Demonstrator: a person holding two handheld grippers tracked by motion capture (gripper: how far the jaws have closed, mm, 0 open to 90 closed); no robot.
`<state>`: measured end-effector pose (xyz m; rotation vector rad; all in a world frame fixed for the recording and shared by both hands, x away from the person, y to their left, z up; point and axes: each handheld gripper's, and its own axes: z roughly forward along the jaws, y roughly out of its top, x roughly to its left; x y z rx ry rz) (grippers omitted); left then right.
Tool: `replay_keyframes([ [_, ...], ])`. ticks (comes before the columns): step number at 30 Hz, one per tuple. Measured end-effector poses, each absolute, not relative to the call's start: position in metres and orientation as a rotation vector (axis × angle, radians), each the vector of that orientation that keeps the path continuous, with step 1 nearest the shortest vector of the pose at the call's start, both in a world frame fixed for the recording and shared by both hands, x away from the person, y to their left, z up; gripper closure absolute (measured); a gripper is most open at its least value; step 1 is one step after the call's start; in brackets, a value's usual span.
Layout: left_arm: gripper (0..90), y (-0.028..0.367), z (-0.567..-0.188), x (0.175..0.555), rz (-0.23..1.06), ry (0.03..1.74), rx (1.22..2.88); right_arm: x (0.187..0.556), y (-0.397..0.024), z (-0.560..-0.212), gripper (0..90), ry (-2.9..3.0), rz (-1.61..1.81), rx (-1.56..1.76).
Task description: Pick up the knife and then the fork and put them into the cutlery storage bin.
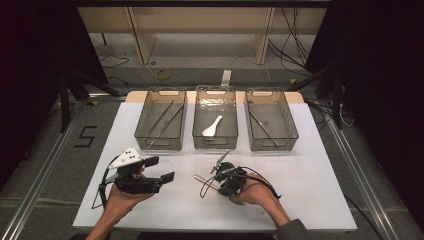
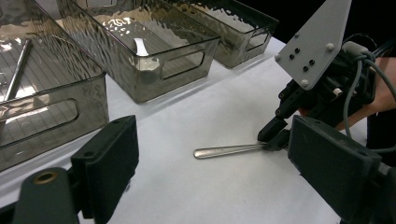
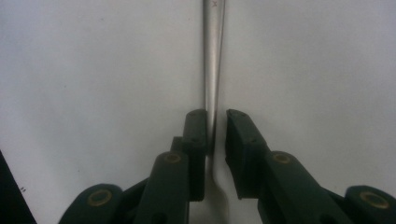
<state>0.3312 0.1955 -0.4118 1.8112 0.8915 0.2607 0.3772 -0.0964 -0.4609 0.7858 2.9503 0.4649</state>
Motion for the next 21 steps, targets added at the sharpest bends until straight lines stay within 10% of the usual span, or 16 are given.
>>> replay_keyframes([
  [21,15.9,0.1964,-0.4116,0.3315,0.266,0.891,1.809,0.3772,-0.0949,-0.4603,85.3,2.950,0.475,0.805],
])
